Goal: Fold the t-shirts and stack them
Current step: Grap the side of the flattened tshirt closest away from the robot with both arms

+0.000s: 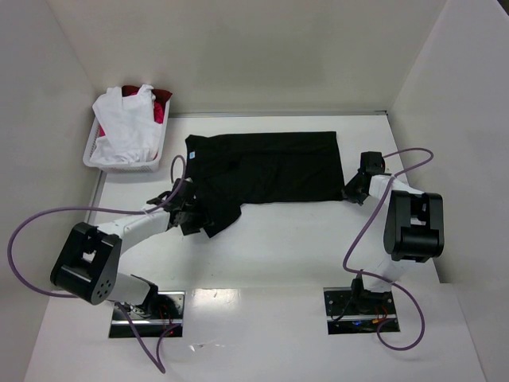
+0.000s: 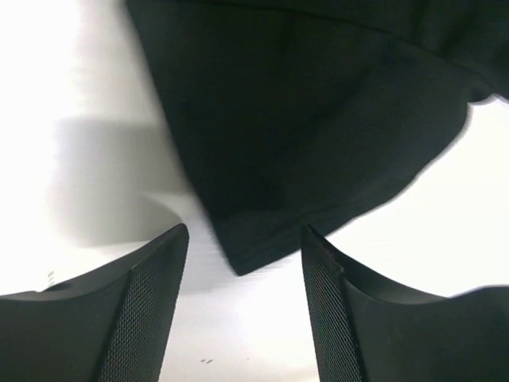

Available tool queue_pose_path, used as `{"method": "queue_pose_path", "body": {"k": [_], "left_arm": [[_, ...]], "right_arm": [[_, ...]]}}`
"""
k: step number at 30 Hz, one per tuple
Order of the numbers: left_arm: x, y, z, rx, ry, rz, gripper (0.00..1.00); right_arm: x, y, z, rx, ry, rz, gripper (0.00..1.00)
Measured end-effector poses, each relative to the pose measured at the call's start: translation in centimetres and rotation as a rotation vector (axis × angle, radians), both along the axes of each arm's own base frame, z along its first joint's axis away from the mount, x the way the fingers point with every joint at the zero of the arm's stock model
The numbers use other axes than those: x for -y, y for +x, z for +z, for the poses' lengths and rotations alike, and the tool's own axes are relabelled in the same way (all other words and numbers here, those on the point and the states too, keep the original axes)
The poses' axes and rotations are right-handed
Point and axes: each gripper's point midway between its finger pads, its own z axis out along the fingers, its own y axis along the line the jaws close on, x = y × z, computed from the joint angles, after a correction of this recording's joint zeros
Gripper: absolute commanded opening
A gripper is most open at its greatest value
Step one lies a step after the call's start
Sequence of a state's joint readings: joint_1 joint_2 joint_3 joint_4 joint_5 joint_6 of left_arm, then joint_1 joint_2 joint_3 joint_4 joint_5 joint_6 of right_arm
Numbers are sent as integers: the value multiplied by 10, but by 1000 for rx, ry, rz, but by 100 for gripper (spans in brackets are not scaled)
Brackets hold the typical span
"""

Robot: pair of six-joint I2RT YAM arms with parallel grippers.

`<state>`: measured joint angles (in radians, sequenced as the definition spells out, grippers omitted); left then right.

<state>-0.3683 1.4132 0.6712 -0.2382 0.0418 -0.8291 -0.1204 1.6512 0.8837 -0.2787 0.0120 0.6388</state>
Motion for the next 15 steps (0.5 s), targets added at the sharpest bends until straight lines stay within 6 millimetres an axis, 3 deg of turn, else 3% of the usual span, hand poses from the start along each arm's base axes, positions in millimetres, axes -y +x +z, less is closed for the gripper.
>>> {"method": "queue_pose_path", "body": {"k": [8, 15], "left_arm": [[-15, -1, -3, -10, 49, 107, 60], [-11, 8, -6, 2, 31, 127, 44]], "right_arm": [[0, 0, 0, 0, 0, 0, 0], [0, 0, 0, -1, 0, 0, 0]]}}
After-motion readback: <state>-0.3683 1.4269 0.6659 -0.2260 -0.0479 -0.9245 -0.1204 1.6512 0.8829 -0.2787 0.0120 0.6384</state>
